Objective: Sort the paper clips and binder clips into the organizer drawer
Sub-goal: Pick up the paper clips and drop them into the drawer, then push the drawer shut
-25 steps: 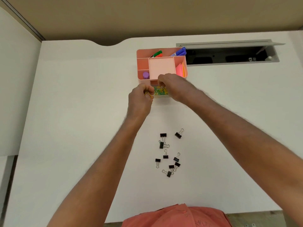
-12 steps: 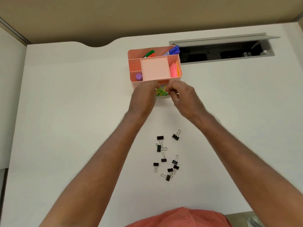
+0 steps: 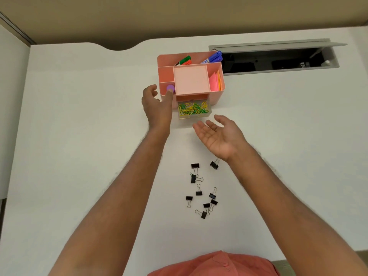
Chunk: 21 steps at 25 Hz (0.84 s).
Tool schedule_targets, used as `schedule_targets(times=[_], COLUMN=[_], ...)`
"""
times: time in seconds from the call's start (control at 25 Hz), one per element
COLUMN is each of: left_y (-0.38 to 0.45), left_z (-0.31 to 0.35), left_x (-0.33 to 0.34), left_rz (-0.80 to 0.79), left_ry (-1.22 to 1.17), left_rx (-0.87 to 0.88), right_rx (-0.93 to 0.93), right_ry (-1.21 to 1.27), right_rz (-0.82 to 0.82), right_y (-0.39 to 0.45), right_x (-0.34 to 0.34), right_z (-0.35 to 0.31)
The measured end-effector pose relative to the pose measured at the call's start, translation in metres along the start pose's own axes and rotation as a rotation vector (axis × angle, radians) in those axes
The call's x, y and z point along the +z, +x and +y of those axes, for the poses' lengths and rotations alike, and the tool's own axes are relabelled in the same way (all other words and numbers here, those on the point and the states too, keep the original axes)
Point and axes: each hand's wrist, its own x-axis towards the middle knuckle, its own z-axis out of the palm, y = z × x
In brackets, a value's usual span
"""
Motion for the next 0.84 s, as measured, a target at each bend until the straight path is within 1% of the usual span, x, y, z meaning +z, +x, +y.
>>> schedule_targets(times=[0.04, 0.12, 0.28, 0.48, 0.64, 0.76, 0.84], left_y=[0.002, 0.004, 0.011, 0.012, 0.015, 0.013, 0.014], left_z=[-0.002, -0.004, -0.006, -0.007, -0.009, -0.007, -0.007], left_x=[0.002, 0.003, 0.004, 0.007, 0.008, 0.009, 0.008], left_rz=[-0.028, -0.061, -0.075, -0.066, -0.054, -0.045, -0.046], left_ry=[-0.049, -0.131, -0.263, -0.278, -0.274, -0.260, -0.253], left_rx=[-0.045, -0.080, -0.127, -0.148, -0.148, -0.141, -0.141], right_rx=[0.042, 0.091, 0.083, 0.029, 0.025, 0.016, -0.006], right_ry=[0.053, 0.110, 0.111, 0.109, 0.115, 0.098, 0.057], right_rz=[-0.020, -0.068, -0.108, -0.126, -0.179, -0.184, -0.149], right_y=[0.000, 0.000, -0.004, 0.002, 0.010, 0.013, 0.014], right_x=[0.005, 0.016, 0.041, 0.067, 0.078, 0.075, 0.071], right_z=[-0.003, -0.009, -0.021, -0.032, -0.037, -0.035, -0.032])
